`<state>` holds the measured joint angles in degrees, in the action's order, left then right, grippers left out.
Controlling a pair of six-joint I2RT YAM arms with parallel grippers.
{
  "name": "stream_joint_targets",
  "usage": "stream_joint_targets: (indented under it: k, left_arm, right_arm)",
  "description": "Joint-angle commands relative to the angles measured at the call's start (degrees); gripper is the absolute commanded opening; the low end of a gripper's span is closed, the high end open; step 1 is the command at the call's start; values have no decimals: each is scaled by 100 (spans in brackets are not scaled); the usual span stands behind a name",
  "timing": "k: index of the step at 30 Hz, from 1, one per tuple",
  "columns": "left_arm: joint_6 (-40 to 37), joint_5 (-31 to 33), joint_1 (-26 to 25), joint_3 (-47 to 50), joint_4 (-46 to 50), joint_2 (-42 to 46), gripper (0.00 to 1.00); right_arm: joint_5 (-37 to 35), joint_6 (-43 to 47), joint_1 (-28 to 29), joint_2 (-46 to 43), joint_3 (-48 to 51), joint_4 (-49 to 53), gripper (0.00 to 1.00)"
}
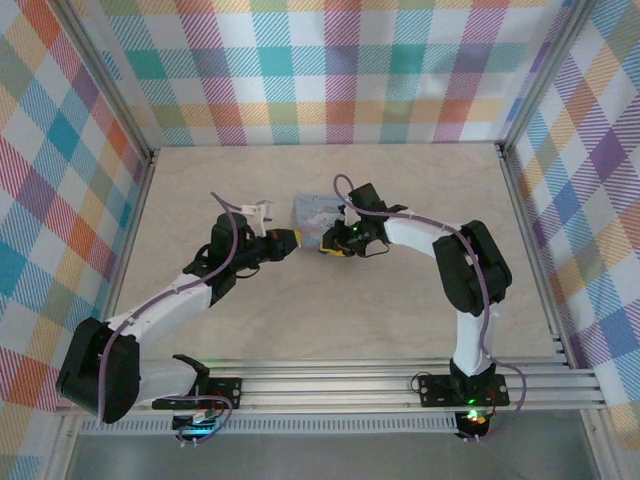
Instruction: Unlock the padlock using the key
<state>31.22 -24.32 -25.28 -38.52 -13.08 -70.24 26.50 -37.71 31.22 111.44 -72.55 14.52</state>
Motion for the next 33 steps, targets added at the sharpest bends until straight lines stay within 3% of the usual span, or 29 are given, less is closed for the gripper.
stream_joint_targets:
  k: [1,6,10,21,33]
  left_arm:
    - [-65,67,72,-153,771,90,0]
    - [222,117,72,-287,950,98,0]
    - [532,177,74,-491,1152,155,0]
    - [2031,241,98,-1266,1980,124,0]
    - [2980,285,97,-1542,1754,198,0]
  right_arm:
    - [46,-237,42,229,397,285,34]
    - [111,-160,49,-103,651,141,46]
    - [208,-104,42,-674,817,156,48]
    - [549,-385,143,-2677,874,-691,36]
    - [1017,-1400,704,-2319,505,-2034,29]
